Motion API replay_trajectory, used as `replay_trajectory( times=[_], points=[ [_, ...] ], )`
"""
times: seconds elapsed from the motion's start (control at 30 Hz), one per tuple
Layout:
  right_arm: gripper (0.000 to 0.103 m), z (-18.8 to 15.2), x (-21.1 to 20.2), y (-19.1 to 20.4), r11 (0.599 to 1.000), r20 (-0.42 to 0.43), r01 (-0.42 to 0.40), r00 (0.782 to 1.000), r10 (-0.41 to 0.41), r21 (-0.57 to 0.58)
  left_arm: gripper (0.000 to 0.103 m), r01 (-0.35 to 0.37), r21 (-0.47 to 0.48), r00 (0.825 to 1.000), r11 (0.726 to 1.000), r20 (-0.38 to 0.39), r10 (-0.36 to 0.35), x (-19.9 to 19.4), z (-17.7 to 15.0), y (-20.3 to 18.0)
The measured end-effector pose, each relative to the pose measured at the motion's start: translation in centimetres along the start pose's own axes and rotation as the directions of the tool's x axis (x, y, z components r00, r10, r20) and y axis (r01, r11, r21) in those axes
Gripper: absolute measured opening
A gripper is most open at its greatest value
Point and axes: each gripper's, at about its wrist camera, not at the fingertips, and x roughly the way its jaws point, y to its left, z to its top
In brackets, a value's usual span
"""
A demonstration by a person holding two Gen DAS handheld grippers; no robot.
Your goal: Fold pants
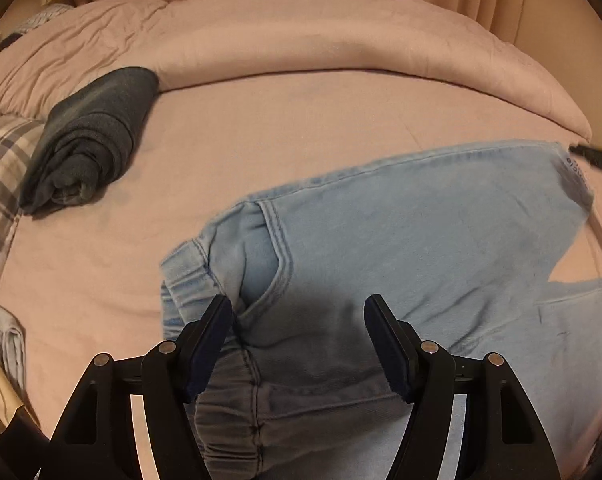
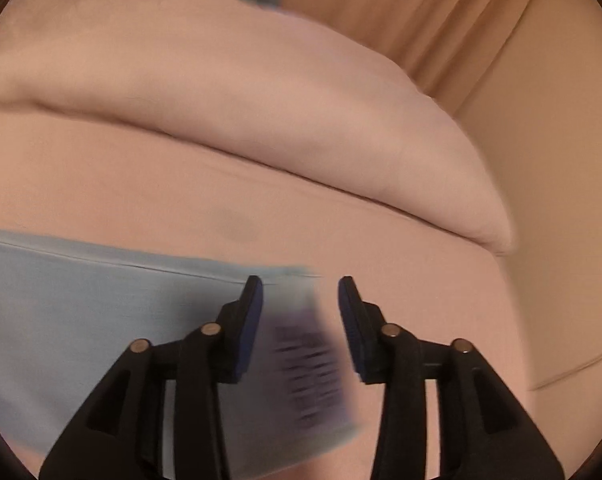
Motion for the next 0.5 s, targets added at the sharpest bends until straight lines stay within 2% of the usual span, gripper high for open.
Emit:
replay_trajectory(
  times=[0.03, 0.1, 0.13, 0.17, 0.2, 0.23, 0.27, 0.3, 0.33, 0.4, 0.43, 0.47, 0.5],
  points=[
    [0.044, -0.9, 0.0, 1.3, 0.994, -0.022, -0.107, 0.994, 0.107, 0.008, 0.069, -0.017, 0.011, 0.999, 1.000, -0.027, 0.018, 0.7, -0.4, 0.0],
    [0.044, -2.6, 1.1, 3.4, 0.984, -0.095, -0.172, 0.981, 0.169, -0.032, 0.073, -0.085, 0.065, 0.990, 0.994, -0.105, 0.092, 3.0, -1.6, -0.3],
    [0.045, -4.2, 3.0, 4.9, 0.980, -0.190, -0.184, 0.967, 0.167, -0.076, 0.079, -0.101, 0.089, 0.991, 0.991, -0.074, 0.108, 3.6, -2.0, -0.4],
    [0.045, -4.9, 3.5, 5.3, 0.981, -0.179, -0.166, 0.973, 0.146, -0.098, 0.080, -0.095, 0.081, 0.995, 0.992, -0.031, 0.098, 3.4, -2.2, -0.1],
    [0.051, -5.2, 3.2, 5.1, 0.985, -0.082, -0.139, 0.988, 0.131, -0.101, 0.080, -0.080, 0.045, 0.995, 0.996, -0.049, 0.082, 3.1, -2.0, 0.4],
    [0.054, -5.2, 3.3, 4.9, 0.987, -0.097, -0.134, 0.987, 0.125, -0.091, 0.080, -0.072, 0.023, 0.996, 0.997, -0.051, 0.073, 2.7, -1.9, 0.6],
    [0.055, -4.7, 3.6, 4.2, 0.989, -0.134, -0.143, 0.981, 0.138, -0.029, 0.080, -0.048, -0.006, 0.999, 0.999, -0.023, 0.048, 1.4, -1.9, 1.0],
    [0.055, -5.3, 3.2, 4.6, 0.990, -0.164, -0.138, 0.977, 0.138, 0.009, 0.080, -0.033, -0.014, 0.999, 0.999, 0.001, 0.033, 0.6, -2.0, 1.2],
    [0.055, -4.6, 2.8, 4.7, 0.991, -0.187, -0.128, 0.974, 0.131, 0.025, 0.080, -0.011, -0.019, 0.999, 1.000, 0.042, 0.012, -0.8, -2.2, 1.6],
    [0.056, -2.4, 2.0, 5.9, 0.986, -0.144, -0.166, 0.976, 0.162, -0.019, 0.080, -0.019, -0.021, 0.997, 1.000, 0.077, 0.020, -1.9, -2.3, 2.6],
    [0.060, -1.4, 1.4, 7.1, 0.974, -0.121, -0.216, 0.971, 0.206, -0.071, 0.080, -0.035, -0.028, 0.996, 0.999, 0.083, 0.038, -2.2, -2.2, 3.3],
    [0.061, -0.7, 1.1, 8.1, 0.962, -0.111, -0.254, 0.964, 0.242, -0.104, 0.080, -0.050, -0.042, 0.995, 0.998, 0.082, 0.054, -2.2, -2.0, 4.2],
    [0.064, 0.3, 0.9, 9.7, 0.936, -0.101, -0.317, 0.947, 0.304, -0.153, 0.080, -0.066, -0.057, 0.994, 0.996, 0.079, 0.070, -2.1, -1.7, 4.9]
  ],
)
